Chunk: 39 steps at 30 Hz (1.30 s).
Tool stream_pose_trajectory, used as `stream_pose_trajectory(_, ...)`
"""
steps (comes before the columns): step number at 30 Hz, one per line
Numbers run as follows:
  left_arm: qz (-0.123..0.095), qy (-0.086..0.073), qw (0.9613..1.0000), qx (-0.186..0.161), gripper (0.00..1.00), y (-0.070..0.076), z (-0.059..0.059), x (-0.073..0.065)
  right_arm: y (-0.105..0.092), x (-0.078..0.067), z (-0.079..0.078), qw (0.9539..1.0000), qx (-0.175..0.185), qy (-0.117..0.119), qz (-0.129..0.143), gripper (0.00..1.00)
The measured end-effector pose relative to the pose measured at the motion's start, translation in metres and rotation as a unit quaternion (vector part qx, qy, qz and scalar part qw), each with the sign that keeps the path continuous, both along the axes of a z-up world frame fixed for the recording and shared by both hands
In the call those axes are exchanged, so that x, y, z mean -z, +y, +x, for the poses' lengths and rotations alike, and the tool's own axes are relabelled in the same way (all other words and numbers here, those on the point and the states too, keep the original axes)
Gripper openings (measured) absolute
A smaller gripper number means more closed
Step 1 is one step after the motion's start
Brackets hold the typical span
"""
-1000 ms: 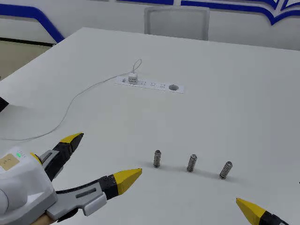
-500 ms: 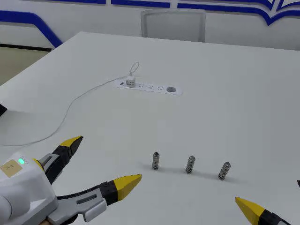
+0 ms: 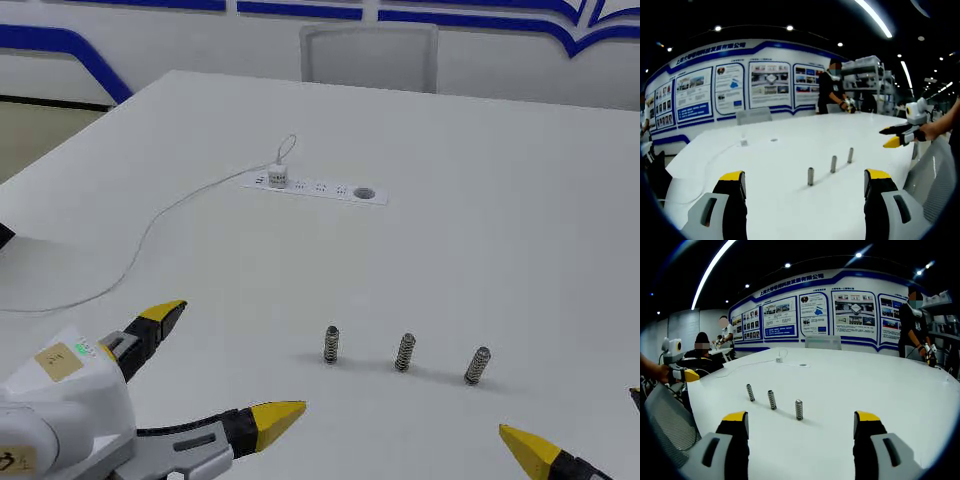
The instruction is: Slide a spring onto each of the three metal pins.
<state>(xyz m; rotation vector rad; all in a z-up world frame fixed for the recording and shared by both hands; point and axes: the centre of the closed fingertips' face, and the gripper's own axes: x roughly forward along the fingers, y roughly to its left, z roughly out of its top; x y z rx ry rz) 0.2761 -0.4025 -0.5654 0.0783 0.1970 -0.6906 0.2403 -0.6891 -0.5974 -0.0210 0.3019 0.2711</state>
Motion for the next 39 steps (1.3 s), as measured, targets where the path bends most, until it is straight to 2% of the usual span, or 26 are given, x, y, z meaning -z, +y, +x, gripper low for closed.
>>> stream_pose_trajectory(4, -0.008, 0.001, 1.0000, -0.006, 1.00, 0.002, 0.002, -0.001, 0.000, -0.002, 0.000, 1.0000, 0.001, -0.004, 0.001, 0.87)
stream_pose_trajectory(7, -0.013, 0.007, 0.9999, -0.009, 1.00, 0.004, 0.002, 0.001, 0.000, 0.001, 0.000, 1.0000, -0.001, 0.001, -0.002, 0.87)
stream_pose_trajectory(12, 0.003, 0.012, 0.9999, -0.002, 1.00, 0.001, 0.000, 0.005, 0.001, 0.005, -0.001, 0.9999, -0.005, 0.008, -0.012, 0.87)
stream_pose_trajectory(18, 0.007, 0.014, 0.9999, 0.004, 1.00, -0.001, -0.001, 0.007, 0.004, 0.007, -0.001, 0.9995, -0.011, 0.013, -0.026, 0.87)
stream_pose_trajectory(24, 0.000, 0.018, 0.9998, -0.001, 1.00, 0.001, -0.001, 0.007, 0.006, 0.010, -0.002, 0.9991, -0.016, 0.014, -0.038, 0.87)
stream_pose_trajectory(31, 0.004, 0.016, 0.9998, 0.004, 1.00, -0.001, -0.003, 0.007, 0.005, 0.011, -0.002, 0.9990, -0.014, 0.016, -0.039, 0.87)
stream_pose_trajectory(39, -0.005, 0.015, 0.9999, -0.001, 1.00, 0.001, -0.001, 0.005, 0.005, 0.011, -0.002, 0.9990, -0.014, 0.016, -0.039, 0.87)
